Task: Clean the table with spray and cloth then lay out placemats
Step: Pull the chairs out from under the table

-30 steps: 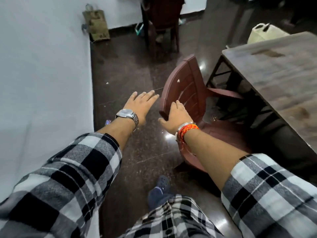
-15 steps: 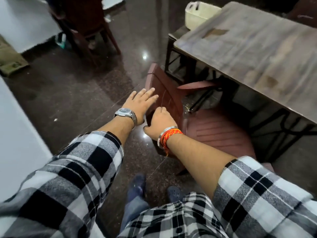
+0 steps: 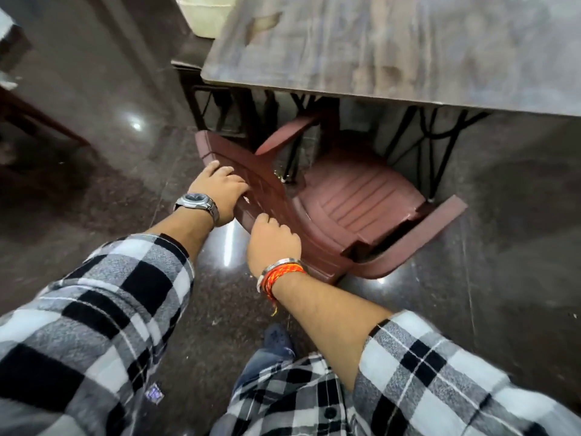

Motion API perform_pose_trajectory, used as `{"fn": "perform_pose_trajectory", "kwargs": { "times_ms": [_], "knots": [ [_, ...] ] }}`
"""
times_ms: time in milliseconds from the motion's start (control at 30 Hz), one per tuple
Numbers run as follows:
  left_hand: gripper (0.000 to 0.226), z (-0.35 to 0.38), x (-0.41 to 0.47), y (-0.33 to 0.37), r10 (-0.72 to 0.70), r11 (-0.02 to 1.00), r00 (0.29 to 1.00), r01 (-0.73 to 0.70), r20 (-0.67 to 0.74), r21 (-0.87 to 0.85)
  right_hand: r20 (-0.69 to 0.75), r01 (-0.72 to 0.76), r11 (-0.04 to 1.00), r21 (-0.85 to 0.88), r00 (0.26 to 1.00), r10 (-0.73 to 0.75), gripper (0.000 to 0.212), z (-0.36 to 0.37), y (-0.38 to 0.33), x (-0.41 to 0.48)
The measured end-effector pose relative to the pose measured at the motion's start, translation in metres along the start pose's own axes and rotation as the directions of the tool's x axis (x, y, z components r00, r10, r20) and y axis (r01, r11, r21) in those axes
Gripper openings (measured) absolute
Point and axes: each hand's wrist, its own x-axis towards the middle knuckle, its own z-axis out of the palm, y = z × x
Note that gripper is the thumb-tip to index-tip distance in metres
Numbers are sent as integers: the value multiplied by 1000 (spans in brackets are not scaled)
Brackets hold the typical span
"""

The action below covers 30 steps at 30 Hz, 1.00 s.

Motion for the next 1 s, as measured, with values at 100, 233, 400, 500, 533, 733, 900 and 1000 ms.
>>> {"fn": "perform_pose_trajectory", "kwargs": {
  "times_ms": [100, 233, 400, 500, 533, 733, 900, 1000],
  "knots": [
    [44, 0, 1, 4, 50, 998, 995, -47, -91, 28, 6, 7, 990, -143, 1000, -6, 28, -8, 6, -2],
    [47, -17, -1, 30, 90, 995, 989, -85, -118, 42, 4, 122, 981, -149, 992, -123, 20, -21, 41, -10],
    [34, -45, -12, 96, 161, 987, 985, -160, -68, 21, -31, 202, 970, -136, 978, -208, 20, -33, 111, -22],
    [29, -66, -14, 144, 200, 980, 977, -200, -73, 7, -33, 218, 951, -218, 973, -230, 25, -48, 165, -31],
    [27, -71, -13, 160, 210, 977, 974, -211, -83, -7, -29, 224, 940, -257, 970, -239, 26, -54, 184, -33],
    [28, -88, 2, 224, 255, 963, 962, -262, -99, -63, 53, 257, 907, -335, 966, -254, 28, -94, 269, -38],
    [38, -84, 21, 196, 371, 922, 924, -378, -94, -77, 159, 277, 911, -304, 958, -238, 30, -113, 293, -37],
    [29, -72, 26, 179, 249, 957, 968, -251, -27, -143, 174, 264, 922, -283, 959, -222, 30, -102, 280, -35]
  ]
}}
